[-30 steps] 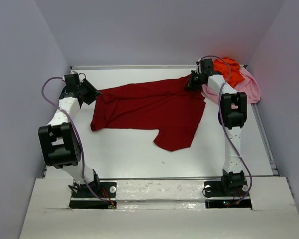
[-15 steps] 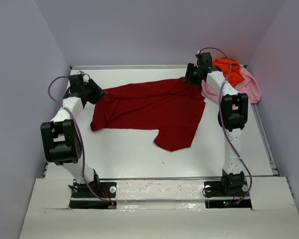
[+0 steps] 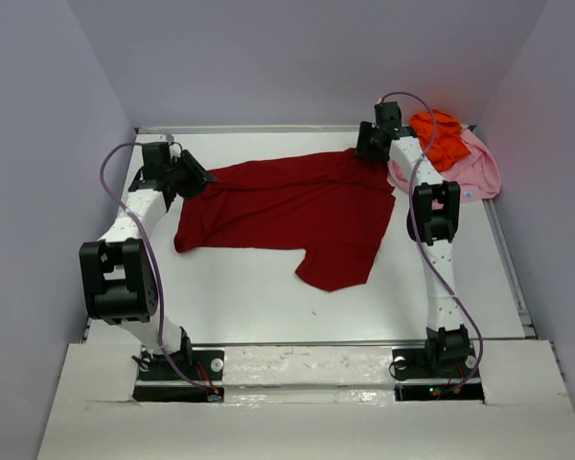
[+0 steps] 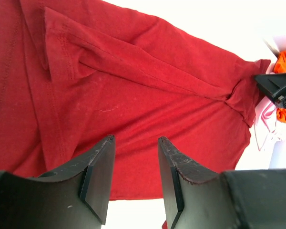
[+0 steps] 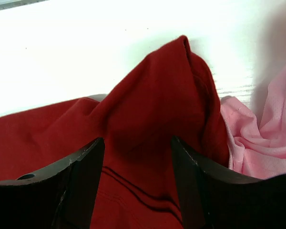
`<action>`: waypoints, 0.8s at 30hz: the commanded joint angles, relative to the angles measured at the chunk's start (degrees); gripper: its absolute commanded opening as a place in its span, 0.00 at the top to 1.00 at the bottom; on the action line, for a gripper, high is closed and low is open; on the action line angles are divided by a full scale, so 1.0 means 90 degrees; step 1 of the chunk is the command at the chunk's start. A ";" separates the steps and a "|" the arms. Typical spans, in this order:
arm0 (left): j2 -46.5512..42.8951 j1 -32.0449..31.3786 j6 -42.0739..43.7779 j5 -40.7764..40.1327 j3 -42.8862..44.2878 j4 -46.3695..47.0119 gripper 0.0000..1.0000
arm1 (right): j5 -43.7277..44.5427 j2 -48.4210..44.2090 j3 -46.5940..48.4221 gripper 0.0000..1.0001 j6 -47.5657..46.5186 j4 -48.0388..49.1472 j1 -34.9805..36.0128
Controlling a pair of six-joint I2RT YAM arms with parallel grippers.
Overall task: Fold and stack the t-shirts
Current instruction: Flatten out the 1/3-folded T-shirt at the center of the board.
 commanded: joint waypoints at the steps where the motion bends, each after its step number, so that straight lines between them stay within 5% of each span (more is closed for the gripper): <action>1: -0.0248 -0.0039 0.0141 0.0118 0.0118 0.0106 0.50 | 0.0038 -0.0042 0.0330 0.37 -0.0056 0.0063 -0.0055; 5: -0.0248 -0.0048 0.0141 0.0148 0.0128 0.0115 0.50 | -0.0216 -0.0140 -0.0060 0.51 -0.0027 0.0151 -0.0055; 7: -0.0238 -0.0039 0.0141 0.0148 0.0109 0.0115 0.50 | -0.0245 -0.0150 -0.0197 0.70 -0.0036 0.0161 -0.0055; 14: -0.0199 -0.0048 0.0160 0.0177 0.0108 0.0115 0.50 | -0.0421 -0.0208 -0.0432 0.99 0.0003 0.0190 -0.0055; 24: -0.0199 -0.0058 0.0160 0.0206 0.0108 0.0135 0.50 | -0.0528 -0.1076 -0.1135 1.00 0.0032 0.0258 -0.0055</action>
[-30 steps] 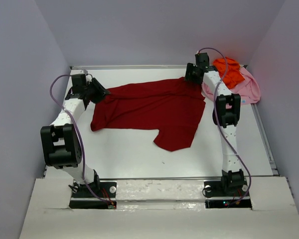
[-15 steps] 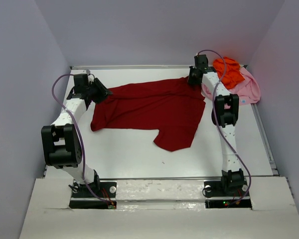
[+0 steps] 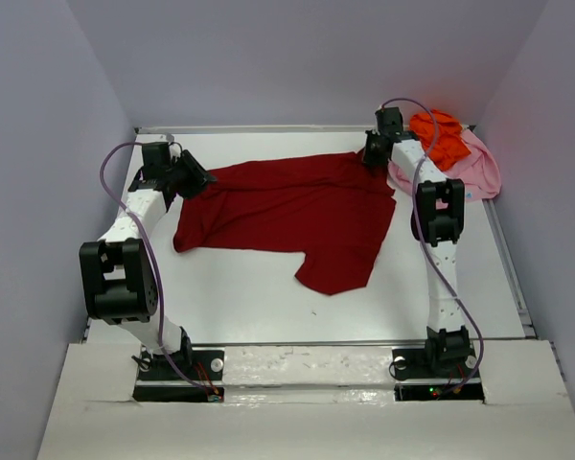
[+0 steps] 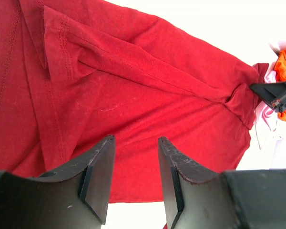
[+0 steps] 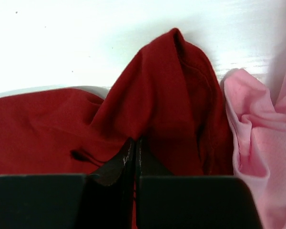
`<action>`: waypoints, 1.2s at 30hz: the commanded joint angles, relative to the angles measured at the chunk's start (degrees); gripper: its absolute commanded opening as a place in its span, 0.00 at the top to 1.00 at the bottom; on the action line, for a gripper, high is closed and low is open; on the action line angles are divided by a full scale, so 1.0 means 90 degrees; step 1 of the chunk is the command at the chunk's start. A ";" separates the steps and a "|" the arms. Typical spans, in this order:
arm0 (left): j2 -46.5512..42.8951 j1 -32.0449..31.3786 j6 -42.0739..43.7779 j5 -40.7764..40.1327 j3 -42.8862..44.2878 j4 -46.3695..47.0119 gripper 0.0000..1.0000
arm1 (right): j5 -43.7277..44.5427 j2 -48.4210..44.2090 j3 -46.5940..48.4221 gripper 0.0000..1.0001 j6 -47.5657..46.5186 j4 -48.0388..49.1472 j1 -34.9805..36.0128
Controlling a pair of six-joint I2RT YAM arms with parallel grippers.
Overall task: Fold and stack the t-shirts
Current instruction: Flatten out the 1/3-folded T-shirt at the center of the board.
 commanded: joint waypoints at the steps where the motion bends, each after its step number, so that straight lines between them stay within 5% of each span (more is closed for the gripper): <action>1: -0.0218 -0.0029 0.0092 0.0175 0.0099 0.0125 0.50 | -0.0140 -0.0953 -0.0476 1.00 0.0034 0.0028 -0.0014; 12: -0.0296 -0.0039 0.0073 0.0262 0.0069 0.0193 0.50 | -0.0267 -0.2615 -0.3212 0.98 0.0279 0.1014 0.0298; 14: -0.0306 -0.0048 0.0073 0.0282 0.0069 0.0193 0.50 | -0.0130 -0.2596 -0.3368 0.80 0.0279 0.1063 0.0299; 15: -0.0306 -0.0048 0.0073 0.0272 0.0060 0.0203 0.50 | -0.0130 -0.2519 -0.3388 0.63 0.0288 0.1063 0.0299; 19: -0.0287 -0.0058 0.0082 0.0263 0.0050 0.0203 0.50 | -0.0072 -0.2459 -0.3379 0.40 0.0278 0.1024 0.0357; 36: -0.0150 -0.0068 0.0131 0.0223 0.0060 0.0184 0.49 | 0.0339 -0.2839 -0.2862 0.37 -0.0190 0.0556 0.0806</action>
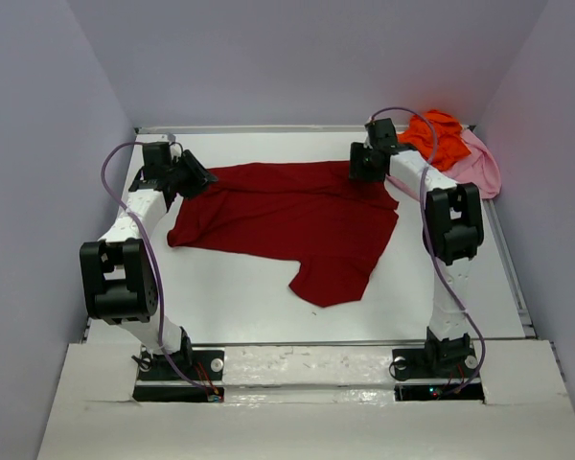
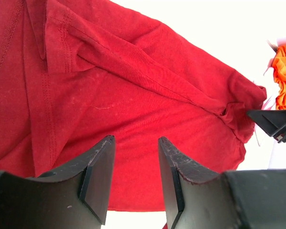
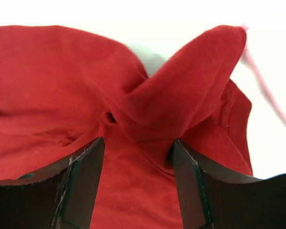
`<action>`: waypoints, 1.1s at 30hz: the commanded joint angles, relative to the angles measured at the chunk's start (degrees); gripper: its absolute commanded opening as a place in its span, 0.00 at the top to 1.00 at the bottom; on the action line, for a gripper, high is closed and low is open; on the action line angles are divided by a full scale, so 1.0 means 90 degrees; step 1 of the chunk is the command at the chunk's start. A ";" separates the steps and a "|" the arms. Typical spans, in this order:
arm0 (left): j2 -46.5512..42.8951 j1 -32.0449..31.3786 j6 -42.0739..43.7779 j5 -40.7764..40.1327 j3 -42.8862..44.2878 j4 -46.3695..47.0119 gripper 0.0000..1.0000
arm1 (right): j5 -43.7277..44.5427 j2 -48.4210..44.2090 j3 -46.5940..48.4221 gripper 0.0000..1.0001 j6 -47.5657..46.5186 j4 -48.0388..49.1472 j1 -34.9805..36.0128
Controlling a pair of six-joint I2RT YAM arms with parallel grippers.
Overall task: Fold and stack the t-shirts
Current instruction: Flatten out the 1/3-folded T-shirt at the center of the board.
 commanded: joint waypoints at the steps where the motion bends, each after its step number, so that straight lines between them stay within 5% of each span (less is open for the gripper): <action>1: -0.0150 -0.0032 0.0117 0.0136 0.0060 0.0179 0.49 | 0.0171 -0.0440 0.0490 0.37 -0.0297 -0.0129 0.0258; 17: -0.0121 -0.0071 0.0097 0.0195 0.0069 0.0179 0.50 | 0.1215 -0.0587 0.0374 0.36 -0.0425 -0.0481 0.0394; 24: -0.0169 -0.0110 0.0087 0.0214 0.0050 0.0208 0.49 | 0.2416 -0.1338 -0.0592 0.35 -0.0181 -0.0218 0.0394; 33: -0.0218 -0.0227 0.0087 0.0224 0.0030 0.0228 0.49 | 0.2446 -0.1827 -0.2282 0.36 0.0658 0.0553 -0.0230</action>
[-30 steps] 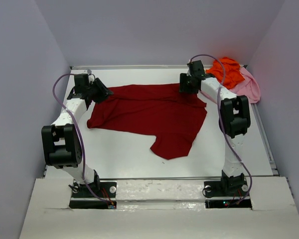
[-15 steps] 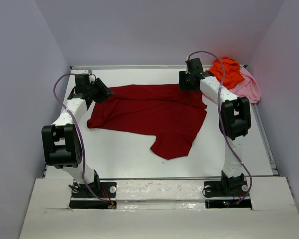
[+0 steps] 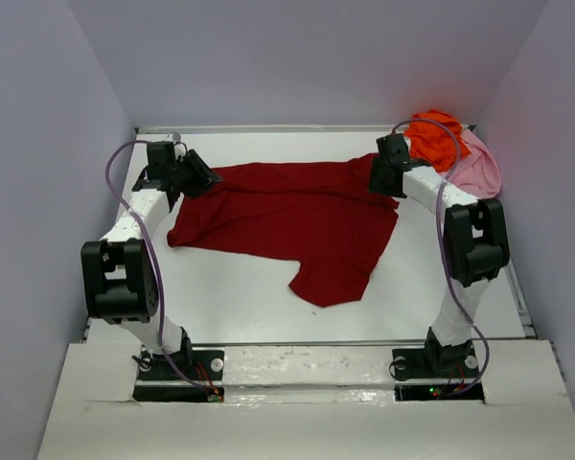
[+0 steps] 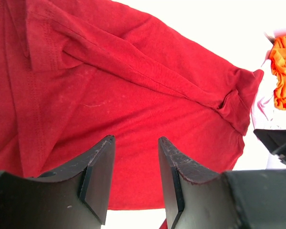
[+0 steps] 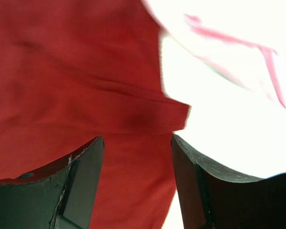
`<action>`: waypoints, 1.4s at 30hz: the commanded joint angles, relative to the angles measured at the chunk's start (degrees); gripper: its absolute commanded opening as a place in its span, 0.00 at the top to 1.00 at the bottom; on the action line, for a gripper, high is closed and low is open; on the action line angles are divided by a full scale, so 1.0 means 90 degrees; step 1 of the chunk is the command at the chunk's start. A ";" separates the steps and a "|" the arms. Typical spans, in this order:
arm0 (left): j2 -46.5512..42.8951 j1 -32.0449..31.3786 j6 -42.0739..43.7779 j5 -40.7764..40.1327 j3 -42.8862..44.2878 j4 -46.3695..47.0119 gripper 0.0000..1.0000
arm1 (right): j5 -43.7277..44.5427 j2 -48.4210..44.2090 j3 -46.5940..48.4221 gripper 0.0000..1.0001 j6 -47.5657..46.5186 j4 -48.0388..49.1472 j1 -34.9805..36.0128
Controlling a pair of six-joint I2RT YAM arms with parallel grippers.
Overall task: Fold and stack the t-shirts
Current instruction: Flatten out the 1/3-folded T-shirt at the center of the board.
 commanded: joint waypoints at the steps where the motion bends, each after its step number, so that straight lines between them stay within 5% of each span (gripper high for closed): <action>1: -0.0237 -0.0091 0.0058 0.0156 0.0021 0.0186 0.49 | 0.0112 -0.0230 -0.0621 0.37 0.0560 0.0629 -0.0553; 24: -0.0286 -0.0296 0.0136 0.0087 0.0011 0.0177 0.49 | -0.1167 0.0639 -0.0574 0.41 0.1049 0.1167 -0.1170; 34: -0.0238 -0.0335 0.0165 0.0068 0.0021 0.0157 0.49 | -0.1304 0.0835 -0.0379 0.74 0.1019 0.1167 -0.1170; 40: -0.0238 -0.0345 0.0175 0.0068 0.0030 0.0157 0.49 | -0.1373 0.0874 -0.0349 0.77 0.0980 0.1167 -0.1170; 42: -0.0228 -0.0345 0.0175 0.0058 0.0030 0.0157 0.49 | -0.1382 0.0855 -0.0340 0.88 0.0971 0.1157 -0.1170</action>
